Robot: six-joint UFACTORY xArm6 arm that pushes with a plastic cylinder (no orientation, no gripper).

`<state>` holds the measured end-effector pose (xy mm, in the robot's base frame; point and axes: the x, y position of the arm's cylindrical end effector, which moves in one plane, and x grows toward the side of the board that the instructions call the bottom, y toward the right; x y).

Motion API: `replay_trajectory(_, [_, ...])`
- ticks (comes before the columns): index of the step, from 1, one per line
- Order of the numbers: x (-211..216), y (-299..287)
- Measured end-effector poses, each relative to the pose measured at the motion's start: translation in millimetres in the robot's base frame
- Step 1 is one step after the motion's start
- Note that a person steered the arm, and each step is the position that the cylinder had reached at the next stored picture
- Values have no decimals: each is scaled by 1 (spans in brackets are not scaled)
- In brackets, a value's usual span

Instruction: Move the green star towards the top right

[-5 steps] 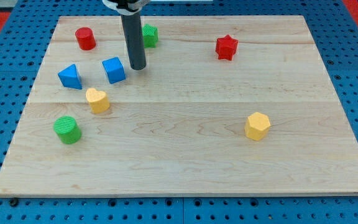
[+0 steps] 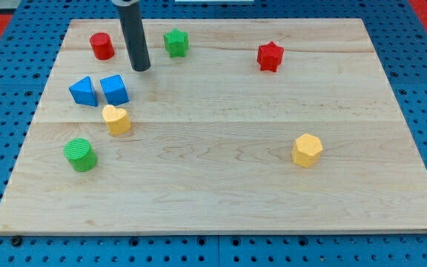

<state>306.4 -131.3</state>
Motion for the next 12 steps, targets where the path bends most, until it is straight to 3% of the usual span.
replay_trajectory(1, [-36,4])
replay_trajectory(3, [-91,180])
replay_trajectory(4, [-79,147])
replay_trajectory(6, [-59,157])
replay_trajectory(7, [-50,119])
replay_trajectory(8, [-32,144])
replay_trajectory(9, [-45,219])
replay_trajectory(10, [-62,235])
replay_trajectory(12, [4,218])
